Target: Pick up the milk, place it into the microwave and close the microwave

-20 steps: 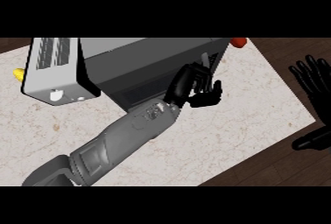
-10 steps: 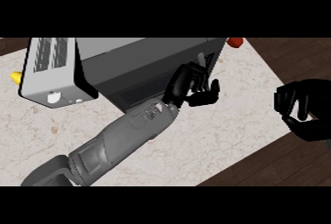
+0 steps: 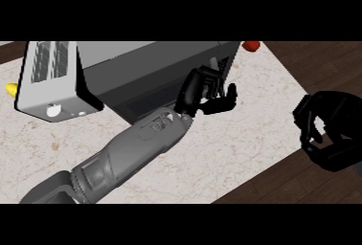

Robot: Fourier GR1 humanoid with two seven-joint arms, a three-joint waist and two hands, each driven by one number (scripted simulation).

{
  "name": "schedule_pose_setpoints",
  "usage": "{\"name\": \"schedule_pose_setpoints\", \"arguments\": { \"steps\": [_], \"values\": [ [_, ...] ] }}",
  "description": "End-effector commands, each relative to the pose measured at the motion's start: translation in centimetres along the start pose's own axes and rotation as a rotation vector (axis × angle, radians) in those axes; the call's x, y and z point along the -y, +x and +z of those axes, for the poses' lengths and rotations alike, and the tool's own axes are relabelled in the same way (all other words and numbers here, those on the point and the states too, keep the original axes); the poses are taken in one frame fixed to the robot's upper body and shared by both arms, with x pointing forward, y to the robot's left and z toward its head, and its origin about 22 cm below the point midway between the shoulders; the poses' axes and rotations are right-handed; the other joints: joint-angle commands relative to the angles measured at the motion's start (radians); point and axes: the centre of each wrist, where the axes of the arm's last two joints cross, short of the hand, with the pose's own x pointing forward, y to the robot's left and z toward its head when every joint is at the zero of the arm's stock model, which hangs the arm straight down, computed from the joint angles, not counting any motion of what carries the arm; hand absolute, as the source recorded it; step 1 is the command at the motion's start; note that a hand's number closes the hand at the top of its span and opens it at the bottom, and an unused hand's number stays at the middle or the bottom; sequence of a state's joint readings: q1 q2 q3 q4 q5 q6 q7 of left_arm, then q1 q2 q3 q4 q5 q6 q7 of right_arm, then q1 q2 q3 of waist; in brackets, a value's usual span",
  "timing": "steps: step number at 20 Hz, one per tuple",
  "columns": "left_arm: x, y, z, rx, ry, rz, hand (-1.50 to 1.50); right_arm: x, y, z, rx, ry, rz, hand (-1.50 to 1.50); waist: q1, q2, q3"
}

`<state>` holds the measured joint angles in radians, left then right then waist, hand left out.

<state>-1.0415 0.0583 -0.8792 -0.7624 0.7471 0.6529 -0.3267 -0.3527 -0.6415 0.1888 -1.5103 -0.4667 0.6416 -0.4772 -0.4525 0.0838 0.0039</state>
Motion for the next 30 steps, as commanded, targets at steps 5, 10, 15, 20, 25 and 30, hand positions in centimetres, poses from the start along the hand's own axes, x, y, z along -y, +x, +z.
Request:
{"name": "schedule_pose_setpoints", "arguments": {
  "steps": [5, 10, 15, 20, 25, 30],
  "values": [
    [2.2, 2.0, -1.1, 0.065, -0.034, 0.005, 1.5, -1.2, 0.8, -0.9, 0.066, 0.12, -0.048, 1.5, -0.04, 0.01, 0.006],
    [2.2, 2.1, -1.0, 0.072, -0.01, 0.006, 1.5, -2.0, 1.2, -1.6, 0.085, 0.14, -0.055, 1.5, -0.05, 0.012, 0.007],
    [1.0, -0.2, -0.6, -0.084, 0.144, 0.018, 1.5, -3.5, 0.6, -0.8, -0.045, 0.241, -0.102, 1.5, -0.01, 0.023, 0.004],
    [-0.2, 1.7, -1.1, -0.225, 0.219, 0.42, 1.5, -5.7, -0.4, -0.3, -0.038, 0.232, -0.193, 1.5, 0.027, 0.033, -0.014],
    [-1.1, -0.3, -0.4, -0.278, 0.213, 0.516, 1.5, -7.7, -0.8, -0.2, -0.047, 0.222, -0.223, 1.5, 0.065, 0.028, -0.012],
    [-1.4, -1.8, 0.1, -0.309, 0.179, 0.575, 1.5, -9.4, -0.8, 0.3, -0.041, 0.203, -0.25, 1.5, 0.09, 0.021, -0.011]
  ]
}}
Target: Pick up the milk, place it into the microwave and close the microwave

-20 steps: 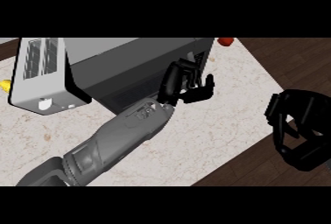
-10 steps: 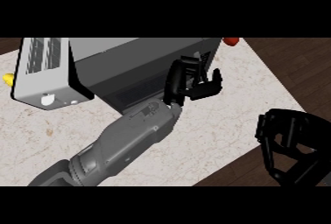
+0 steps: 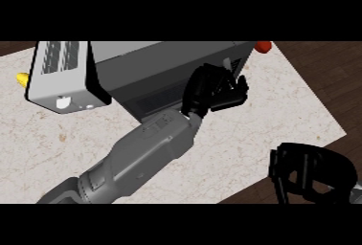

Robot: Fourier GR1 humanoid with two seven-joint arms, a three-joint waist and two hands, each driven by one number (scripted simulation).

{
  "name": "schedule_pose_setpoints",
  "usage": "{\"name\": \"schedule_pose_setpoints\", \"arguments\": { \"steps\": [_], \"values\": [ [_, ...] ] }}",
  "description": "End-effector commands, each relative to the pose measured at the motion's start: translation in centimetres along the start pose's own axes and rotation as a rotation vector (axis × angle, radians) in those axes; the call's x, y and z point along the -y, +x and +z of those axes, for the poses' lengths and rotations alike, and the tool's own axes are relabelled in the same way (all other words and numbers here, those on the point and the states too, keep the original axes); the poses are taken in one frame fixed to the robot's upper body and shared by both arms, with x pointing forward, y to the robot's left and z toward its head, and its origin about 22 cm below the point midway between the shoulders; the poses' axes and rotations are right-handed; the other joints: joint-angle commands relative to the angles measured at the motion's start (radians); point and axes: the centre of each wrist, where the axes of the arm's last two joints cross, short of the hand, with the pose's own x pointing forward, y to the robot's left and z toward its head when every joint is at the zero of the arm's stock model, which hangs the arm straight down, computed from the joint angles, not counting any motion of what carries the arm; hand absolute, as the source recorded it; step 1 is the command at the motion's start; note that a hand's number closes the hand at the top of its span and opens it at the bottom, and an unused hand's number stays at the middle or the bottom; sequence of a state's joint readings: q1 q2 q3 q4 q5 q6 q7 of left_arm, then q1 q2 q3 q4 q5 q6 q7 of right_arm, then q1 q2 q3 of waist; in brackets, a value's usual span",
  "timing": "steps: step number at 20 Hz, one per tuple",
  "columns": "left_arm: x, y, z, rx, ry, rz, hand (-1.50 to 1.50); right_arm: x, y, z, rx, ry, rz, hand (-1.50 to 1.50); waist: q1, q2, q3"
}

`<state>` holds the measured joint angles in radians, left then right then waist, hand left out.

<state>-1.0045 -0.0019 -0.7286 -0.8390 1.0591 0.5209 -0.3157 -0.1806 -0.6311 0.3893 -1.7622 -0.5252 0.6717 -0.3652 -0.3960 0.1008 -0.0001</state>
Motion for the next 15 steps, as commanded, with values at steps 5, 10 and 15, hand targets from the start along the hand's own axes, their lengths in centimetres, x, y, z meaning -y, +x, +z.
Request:
{"name": "schedule_pose_setpoints", "arguments": {
  "steps": [5, 10, 15],
  "values": [
    [-5.9, -3.0, 0.1, -0.088, 0.152, 0.13, 1.5, -2.9, -0.6, -0.2, 0.052, -0.026, -0.045, 1.5, 0.055, 0.003, -0.007],
    [-7.7, -4.1, 0.7, -0.109, 0.118, 0.152, 1.5, -4.7, -0.6, -0.3, 0.05, -0.036, -0.047, 1.5, 0.077, -0.003, -0.009],
    [-7.9, -5.0, 1.0, -0.108, 0.085, 0.171, 1.5, -6.6, -0.6, -1.0, 0.073, -0.042, -0.052, 1.5, 0.095, -0.006, -0.008]
  ]
}}
